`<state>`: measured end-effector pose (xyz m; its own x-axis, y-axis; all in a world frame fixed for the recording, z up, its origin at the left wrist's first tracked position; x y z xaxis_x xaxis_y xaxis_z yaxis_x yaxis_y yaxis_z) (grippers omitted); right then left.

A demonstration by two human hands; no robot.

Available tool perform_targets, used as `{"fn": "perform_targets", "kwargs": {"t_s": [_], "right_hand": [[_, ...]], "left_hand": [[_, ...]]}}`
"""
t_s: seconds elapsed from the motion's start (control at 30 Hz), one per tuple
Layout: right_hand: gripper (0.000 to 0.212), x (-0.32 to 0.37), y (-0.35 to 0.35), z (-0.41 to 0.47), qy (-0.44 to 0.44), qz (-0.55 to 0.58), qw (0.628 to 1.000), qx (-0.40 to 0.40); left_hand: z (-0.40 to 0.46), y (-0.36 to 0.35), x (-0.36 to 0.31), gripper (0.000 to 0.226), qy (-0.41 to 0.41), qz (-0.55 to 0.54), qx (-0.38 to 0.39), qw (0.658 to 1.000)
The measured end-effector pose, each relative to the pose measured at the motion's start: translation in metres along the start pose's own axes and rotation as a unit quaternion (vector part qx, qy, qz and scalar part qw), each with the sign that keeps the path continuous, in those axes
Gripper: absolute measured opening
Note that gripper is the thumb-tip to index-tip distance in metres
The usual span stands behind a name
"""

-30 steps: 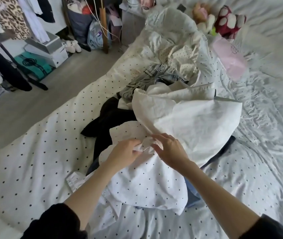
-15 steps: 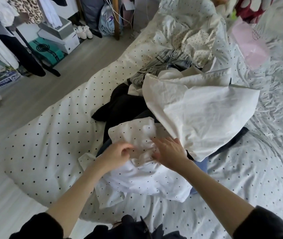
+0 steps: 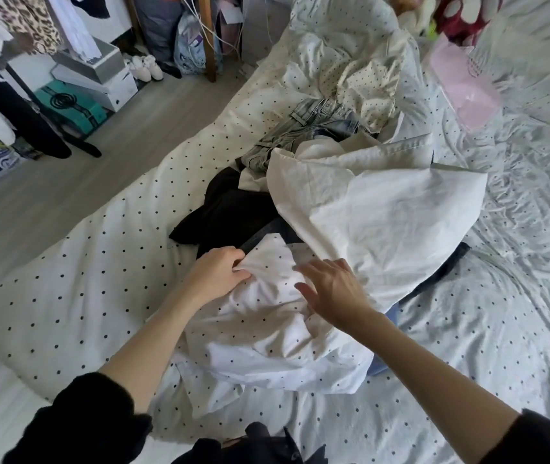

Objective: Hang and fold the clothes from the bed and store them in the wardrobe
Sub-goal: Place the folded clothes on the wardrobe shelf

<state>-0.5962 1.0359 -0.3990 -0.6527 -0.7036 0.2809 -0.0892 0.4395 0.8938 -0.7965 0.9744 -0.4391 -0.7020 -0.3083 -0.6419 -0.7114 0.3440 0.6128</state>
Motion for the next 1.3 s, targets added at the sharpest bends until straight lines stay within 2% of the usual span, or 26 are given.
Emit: {"fn": "perform_targets", "kwargs": {"t_s": [0.07, 0.13, 0.2, 0.27, 0.33, 0.4, 0.53, 0.63, 0.73, 0.77, 0.8, 0.83, 0.9, 0.93, 1.03, 1.13, 1.23, 1.3], "right_hand": [[0.051, 0.007, 0.014, 0.014, 0.012, 0.01, 1.0, -0.02], [0.072, 0.016, 0.028, 0.031, 0.017, 0.002, 1.0, 0.01], [0.077, 0.028, 0.041, 0.047, 0.031, 0.009, 0.998, 0.054], [0.06, 0.037, 0.046, 0.056, 0.053, 0.059, 0.993, 0.093], [0.031, 0.044, 0.044, 0.056, 0.063, 0.111, 0.985, 0.117], [0.018, 0.046, 0.041, 0.052, 0.049, 0.15, 0.982, 0.106], [0.019, 0.037, 0.043, 0.045, 0.0, 0.131, 0.99, 0.044], [0.016, 0.021, 0.052, 0.039, -0.016, 0.158, 0.987, 0.012], [0.016, 0.006, 0.053, 0.028, -0.049, 0.157, 0.986, -0.006], [0.016, 0.003, 0.051, 0.025, -0.061, 0.154, 0.986, -0.003], [0.016, 0.0, 0.048, 0.023, -0.074, 0.148, 0.986, 0.0], [0.016, -0.003, 0.045, 0.021, -0.086, 0.143, 0.986, 0.001], [0.015, -0.007, 0.044, 0.017, -0.103, 0.151, 0.983, -0.019], [0.016, -0.007, 0.046, 0.016, -0.101, 0.166, 0.98, -0.039], [0.037, -0.002, 0.066, 0.018, -0.053, 0.186, 0.977, -0.092], [0.051, 0.006, 0.093, 0.024, 0.003, 0.183, 0.979, -0.093], [0.041, 0.011, 0.108, 0.024, -0.004, 0.186, 0.975, -0.125], [0.026, 0.011, 0.11, 0.019, -0.03, 0.196, 0.965, -0.17]], "left_hand": [[-0.014, 0.022, -0.012, 0.042, -0.051, 0.02, -0.026, 0.998], [-0.028, 0.044, -0.026, 0.047, -0.09, 0.065, -0.063, 0.992], [-0.041, 0.06, -0.035, 0.043, -0.115, 0.089, -0.097, 0.985], [-0.048, 0.067, -0.036, 0.035, -0.108, 0.093, -0.101, 0.985], [-0.05, 0.065, -0.03, 0.026, -0.1, 0.074, -0.09, 0.988], [-0.048, 0.063, -0.02, 0.011, -0.09, 0.041, -0.073, 0.992], [-0.033, 0.054, 0.003, 0.023, -0.039, 0.001, 0.012, 0.999], [-0.027, 0.047, 0.013, 0.033, -0.008, -0.111, 0.065, 0.992], [-0.021, 0.037, 0.019, 0.044, 0.028, -0.164, 0.067, 0.984], [-0.019, 0.035, 0.017, 0.037, 0.033, -0.164, 0.066, 0.984], [-0.017, 0.034, 0.013, 0.019, 0.033, -0.162, 0.066, 0.984], [-0.016, 0.035, 0.005, 0.019, 0.033, -0.159, 0.062, 0.985], [-0.01, 0.044, -0.009, 0.043, 0.027, -0.158, 0.043, 0.986], [-0.009, 0.051, -0.018, 0.041, 0.017, -0.167, 0.025, 0.985], [-0.004, 0.078, -0.049, 0.013, -0.027, -0.208, 0.003, 0.978], [-0.001, 0.096, -0.081, 0.021, -0.069, -0.218, -0.001, 0.974], [-0.001, 0.104, -0.102, 0.027, -0.072, -0.264, -0.015, 0.962], [-0.001, 0.109, -0.111, 0.025, -0.061, -0.324, -0.019, 0.944]]}}
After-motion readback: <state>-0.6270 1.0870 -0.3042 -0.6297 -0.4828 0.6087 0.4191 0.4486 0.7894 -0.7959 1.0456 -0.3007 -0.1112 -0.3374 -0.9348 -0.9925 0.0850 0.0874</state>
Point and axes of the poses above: each hand's wrist, its own z-axis towards the middle knuckle, its own y-axis out of the back of the hand, x = y × z, the point moved 2 cm from there along z, towards the middle knuckle, and after that the axes turned 14 degrees about x, right-handed, at the moved point
